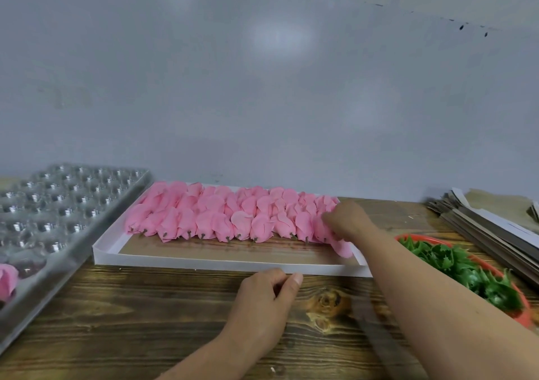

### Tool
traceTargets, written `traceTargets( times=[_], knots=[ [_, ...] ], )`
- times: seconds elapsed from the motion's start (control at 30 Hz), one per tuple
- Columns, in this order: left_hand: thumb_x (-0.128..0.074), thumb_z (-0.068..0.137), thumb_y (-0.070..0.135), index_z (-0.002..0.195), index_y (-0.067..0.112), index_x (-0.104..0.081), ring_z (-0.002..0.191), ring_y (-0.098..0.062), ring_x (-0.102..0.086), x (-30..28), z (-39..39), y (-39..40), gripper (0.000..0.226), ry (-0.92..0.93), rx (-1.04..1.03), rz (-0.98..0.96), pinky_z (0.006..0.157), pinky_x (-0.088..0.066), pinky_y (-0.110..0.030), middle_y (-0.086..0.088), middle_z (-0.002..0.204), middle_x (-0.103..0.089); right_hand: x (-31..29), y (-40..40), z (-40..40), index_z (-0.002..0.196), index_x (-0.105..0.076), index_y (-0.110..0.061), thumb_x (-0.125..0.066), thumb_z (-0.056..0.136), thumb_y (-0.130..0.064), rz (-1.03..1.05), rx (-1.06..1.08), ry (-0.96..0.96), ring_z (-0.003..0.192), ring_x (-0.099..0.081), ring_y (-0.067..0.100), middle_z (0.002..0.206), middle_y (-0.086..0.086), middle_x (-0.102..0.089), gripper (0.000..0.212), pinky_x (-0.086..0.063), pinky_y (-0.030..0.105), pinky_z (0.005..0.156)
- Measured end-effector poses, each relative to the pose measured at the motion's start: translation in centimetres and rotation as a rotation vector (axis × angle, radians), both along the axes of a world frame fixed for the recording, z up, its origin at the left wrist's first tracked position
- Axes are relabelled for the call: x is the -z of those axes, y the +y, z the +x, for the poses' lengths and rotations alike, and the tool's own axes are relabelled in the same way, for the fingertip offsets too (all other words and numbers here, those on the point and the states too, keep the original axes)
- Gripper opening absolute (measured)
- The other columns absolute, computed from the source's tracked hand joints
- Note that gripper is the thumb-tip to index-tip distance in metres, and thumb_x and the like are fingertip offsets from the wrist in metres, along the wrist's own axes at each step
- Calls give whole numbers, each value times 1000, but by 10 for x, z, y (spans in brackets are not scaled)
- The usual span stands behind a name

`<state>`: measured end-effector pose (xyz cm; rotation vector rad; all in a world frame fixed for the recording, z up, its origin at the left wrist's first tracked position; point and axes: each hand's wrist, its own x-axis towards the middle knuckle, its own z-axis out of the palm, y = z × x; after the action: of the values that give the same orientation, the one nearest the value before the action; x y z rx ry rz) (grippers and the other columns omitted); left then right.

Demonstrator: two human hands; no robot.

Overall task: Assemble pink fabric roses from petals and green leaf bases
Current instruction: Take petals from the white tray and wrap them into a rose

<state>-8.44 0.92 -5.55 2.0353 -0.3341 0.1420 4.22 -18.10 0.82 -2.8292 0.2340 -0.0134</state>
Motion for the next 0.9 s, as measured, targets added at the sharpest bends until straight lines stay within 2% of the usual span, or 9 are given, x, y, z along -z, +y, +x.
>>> traceTargets(
  times=[0.03,0.1,0.17,0.27,0.37,0.5,0.7,0.8,0.9],
  knots=[
    [-50,94,46,58,23,-51,59,-3,-50,0,0,0,42,1,-1,1,63,-43,-24,5,61,-58,3,1,-1,81,-60,-10,-56,77,-25,1,21,-73,69,-57,23,67,1,-53,16,-37,23,50],
    [-50,94,46,60,23,-52,60,-3,-51,-1,-1,-1,41,4,-4,3,62,-43,-24,3,63,-60,10,3,-1,75,-49,-15,-57,77,-32,-107,-52,-100,75,-56,22,73,0,-51,19,-38,24,54],
    [-49,94,46,61,22,-53,61,-4,-52,-1,-1,-1,41,5,-3,6,63,-44,-25,1,64,-61,15,6,-4,88,-49,-17,-63,73,-36,-233,-120,-81,84,-56,20,82,-1,-53,28,-43,27,61],
    [-49,94,47,61,23,-53,60,-2,-52,-3,-2,0,41,20,-3,15,63,-43,-21,5,62,-59,22,7,-7,111,-50,-17,-59,78,-26,-366,-145,-124,90,-58,22,98,1,-61,35,-40,27,60],
    [-49,94,47,60,24,-53,60,-1,-52,-4,-2,-1,41,31,-6,30,60,-41,-16,7,62,-58,28,8,-9,109,-56,-17,-52,83,-20,-399,-132,-168,97,-59,23,107,2,-61,26,-39,28,63],
    [-49,94,47,61,23,-53,60,-2,-52,-3,-1,-1,41,24,-8,25,62,-42,-20,4,63,-60,33,6,-7,111,-58,-15,-44,89,-14,-376,-77,-162,103,-58,26,111,6,-62,26,-41,28,69],
    [-49,94,48,60,23,-53,60,-2,-51,-3,-1,0,42,26,-10,39,57,-38,-14,5,63,-59,17,6,-14,102,-60,-12,-48,89,-21,-167,41,-215,91,-59,28,101,9,-64,20,-39,26,67],
    [-50,94,44,64,18,-55,59,-3,-49,-3,-1,1,41,17,-13,8,58,-41,-18,-3,67,-62,-6,7,-32,87,-61,-7,-53,83,-17,166,-23,-256,65,-49,19,72,2,-54,13,-37,24,54],
    [-55,95,34,78,12,-65,56,-6,-52,-9,0,-1,29,104,-33,-189,59,-48,-31,-6,67,-61,-26,8,-58,72,-57,-12,-62,77,-12,443,-89,-171,63,-47,16,71,2,-52,7,-37,24,53]
  ],
)
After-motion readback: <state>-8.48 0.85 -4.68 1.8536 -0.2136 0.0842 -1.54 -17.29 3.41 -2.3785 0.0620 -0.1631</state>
